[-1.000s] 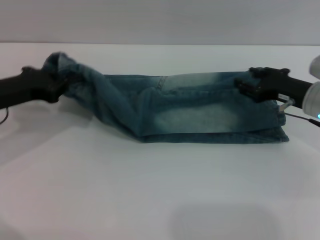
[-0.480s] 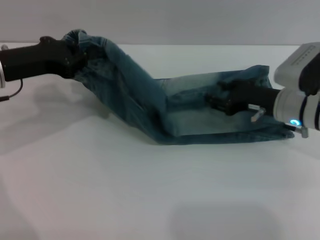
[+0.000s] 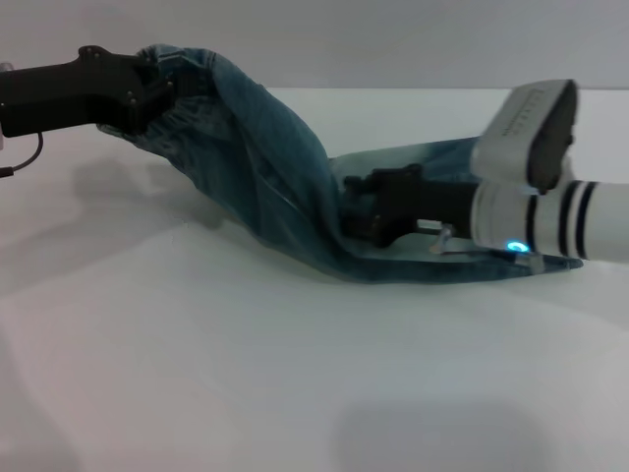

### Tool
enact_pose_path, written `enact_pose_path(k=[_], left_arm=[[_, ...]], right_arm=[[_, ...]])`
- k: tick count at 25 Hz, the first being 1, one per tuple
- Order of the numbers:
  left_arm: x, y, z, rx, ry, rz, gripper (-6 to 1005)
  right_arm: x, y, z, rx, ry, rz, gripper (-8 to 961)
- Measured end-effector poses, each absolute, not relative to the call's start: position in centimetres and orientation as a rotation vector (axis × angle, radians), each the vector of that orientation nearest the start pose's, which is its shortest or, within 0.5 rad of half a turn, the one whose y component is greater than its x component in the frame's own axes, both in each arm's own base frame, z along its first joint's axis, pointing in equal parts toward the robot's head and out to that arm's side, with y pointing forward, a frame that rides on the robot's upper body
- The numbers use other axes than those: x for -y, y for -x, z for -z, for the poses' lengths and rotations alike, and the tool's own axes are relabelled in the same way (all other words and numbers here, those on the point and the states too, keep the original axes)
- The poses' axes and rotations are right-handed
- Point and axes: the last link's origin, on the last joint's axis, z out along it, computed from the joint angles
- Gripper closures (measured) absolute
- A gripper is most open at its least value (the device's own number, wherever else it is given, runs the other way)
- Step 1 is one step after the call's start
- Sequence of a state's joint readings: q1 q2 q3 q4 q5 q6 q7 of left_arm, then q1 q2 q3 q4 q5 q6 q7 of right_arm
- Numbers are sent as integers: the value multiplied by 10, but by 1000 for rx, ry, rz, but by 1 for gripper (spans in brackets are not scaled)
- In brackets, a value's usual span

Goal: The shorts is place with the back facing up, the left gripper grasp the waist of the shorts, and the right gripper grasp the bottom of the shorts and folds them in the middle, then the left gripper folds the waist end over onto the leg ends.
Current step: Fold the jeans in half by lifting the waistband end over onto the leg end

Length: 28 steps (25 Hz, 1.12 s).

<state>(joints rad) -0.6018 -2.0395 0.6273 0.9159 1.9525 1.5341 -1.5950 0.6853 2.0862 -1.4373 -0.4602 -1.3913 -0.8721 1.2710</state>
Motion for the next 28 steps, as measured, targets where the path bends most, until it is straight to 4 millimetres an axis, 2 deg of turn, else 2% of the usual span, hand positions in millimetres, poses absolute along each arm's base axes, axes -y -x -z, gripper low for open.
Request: enact_pose_path(k=[16, 28], left_arm=[[-376, 212, -79, 493, 2589, 724, 950], [-371, 211, -78, 489, 2615, 733, 950]], right_arm=[[-370, -160, 119, -420, 2838, -430, 456], [-352, -113, 143, -364, 3025, -341, 456]])
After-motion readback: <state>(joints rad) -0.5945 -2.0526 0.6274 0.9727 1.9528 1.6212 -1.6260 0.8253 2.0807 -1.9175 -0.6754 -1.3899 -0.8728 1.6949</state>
